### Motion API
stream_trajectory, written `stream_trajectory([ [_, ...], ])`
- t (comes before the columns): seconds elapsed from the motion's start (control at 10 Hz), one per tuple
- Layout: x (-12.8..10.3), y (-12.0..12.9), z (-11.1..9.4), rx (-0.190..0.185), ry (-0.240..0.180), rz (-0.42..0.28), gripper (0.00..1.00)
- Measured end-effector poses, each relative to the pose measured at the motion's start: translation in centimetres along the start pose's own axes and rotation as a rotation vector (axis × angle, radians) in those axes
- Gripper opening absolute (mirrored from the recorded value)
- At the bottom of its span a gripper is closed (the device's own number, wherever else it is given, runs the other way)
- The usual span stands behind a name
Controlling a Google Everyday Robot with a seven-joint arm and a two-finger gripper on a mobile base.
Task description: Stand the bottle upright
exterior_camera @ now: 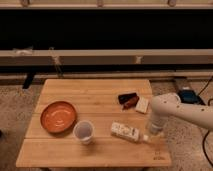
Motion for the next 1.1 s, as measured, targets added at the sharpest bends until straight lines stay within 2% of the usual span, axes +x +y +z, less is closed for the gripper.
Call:
stream_trajectory([
  [0.4,-2.3,-1.3,-1.5,0.047,0.001,-0.082,0.00],
  [0.6,-2.6,-1.7,-2.0,0.057,-0.007,-0.103,0.02],
  [0.7,-2.6,-1.7,-1.9,0.052,-0.012,-0.115,0.09],
  [0.8,-2.3,-1.5,-2.0,0.052,-0.024,-0.139,0.21],
  [0.9,-2.6,-1.4,-2.1,0.056,-0.043,-0.200,0.32],
  [1.0,-3.1,-1.2,-2.2,0.062,-0.055,-0.273,0.40],
  [1.1,-4.0,-1.1,-2.6,0.072,-0.072,-0.412,0.52],
])
